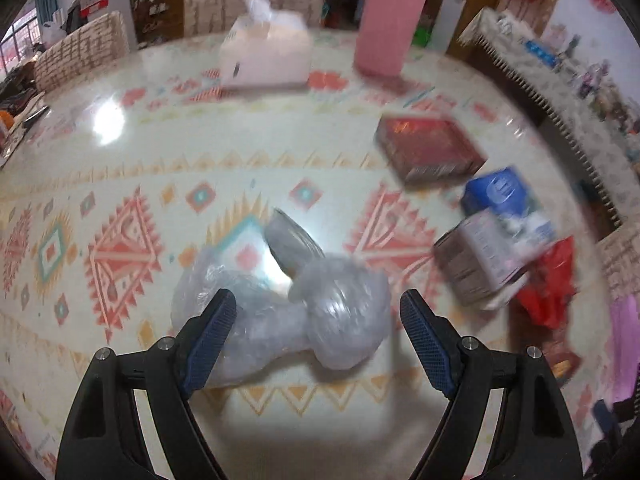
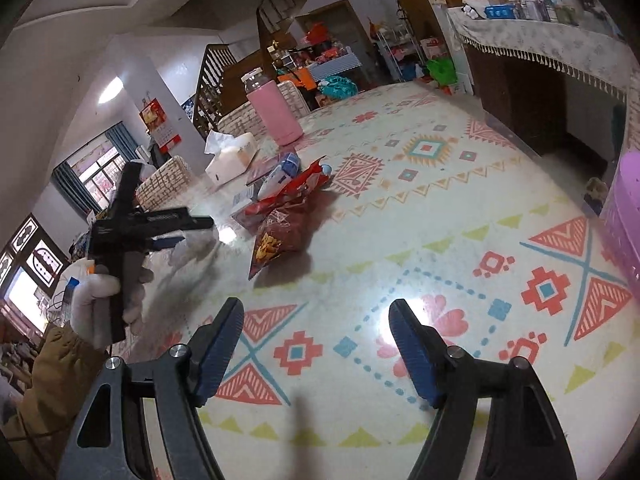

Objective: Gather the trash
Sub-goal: 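Grasp the clear plastic bag on the table with the left tool, then grasp the red bean snack bag with the right tool while the left tool holds the plastic bag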

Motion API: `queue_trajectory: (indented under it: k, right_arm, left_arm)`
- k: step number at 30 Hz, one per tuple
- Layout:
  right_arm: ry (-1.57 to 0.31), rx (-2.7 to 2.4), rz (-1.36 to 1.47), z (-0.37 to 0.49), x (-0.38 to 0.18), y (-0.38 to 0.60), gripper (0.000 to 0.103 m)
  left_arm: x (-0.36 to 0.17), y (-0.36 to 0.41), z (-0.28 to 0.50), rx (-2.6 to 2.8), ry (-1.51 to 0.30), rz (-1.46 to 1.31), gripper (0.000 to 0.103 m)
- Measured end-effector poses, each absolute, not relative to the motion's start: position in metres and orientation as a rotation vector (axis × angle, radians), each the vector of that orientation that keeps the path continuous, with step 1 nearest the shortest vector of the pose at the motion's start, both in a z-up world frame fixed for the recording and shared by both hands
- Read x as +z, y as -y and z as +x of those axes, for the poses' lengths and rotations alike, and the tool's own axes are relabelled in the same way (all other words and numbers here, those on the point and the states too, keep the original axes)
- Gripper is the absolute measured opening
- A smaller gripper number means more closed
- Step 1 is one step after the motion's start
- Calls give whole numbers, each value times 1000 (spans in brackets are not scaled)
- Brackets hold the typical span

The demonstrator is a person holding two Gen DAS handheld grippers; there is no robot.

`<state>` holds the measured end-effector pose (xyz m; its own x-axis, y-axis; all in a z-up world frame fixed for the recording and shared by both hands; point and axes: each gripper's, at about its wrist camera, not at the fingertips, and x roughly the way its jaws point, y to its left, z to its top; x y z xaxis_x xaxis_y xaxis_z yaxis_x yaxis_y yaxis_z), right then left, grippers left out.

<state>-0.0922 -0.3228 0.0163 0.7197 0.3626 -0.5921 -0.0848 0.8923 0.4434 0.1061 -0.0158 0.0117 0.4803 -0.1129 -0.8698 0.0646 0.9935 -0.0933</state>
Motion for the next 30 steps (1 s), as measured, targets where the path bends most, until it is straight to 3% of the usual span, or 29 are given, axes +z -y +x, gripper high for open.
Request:
queue_trajectory:
  k: [1, 2, 3, 12, 23, 30]
  right_arm:
    - [-729, 255, 405, -92, 16, 323, 79]
    - [-729, 256, 404, -92, 16, 323, 79]
    - [-729, 255, 403, -92, 16, 323, 79]
    - [-747, 232, 394, -92, 14, 322, 79]
    - [-776, 108, 390, -90, 13, 326, 79]
    - [-833, 144, 306, -42, 28, 287, 80]
  left_arm:
    - [13, 17, 102, -99, -1056, -32, 77]
    - [14, 17, 96, -94, -1057, -25, 56]
    - [17, 17, 91, -91, -1057, -26, 45]
    - [42, -3, 15, -237, -973, -267, 44]
    - [39, 1, 0, -298, -904, -246, 44]
    - [40, -1, -7, -307, -884, -251, 44]
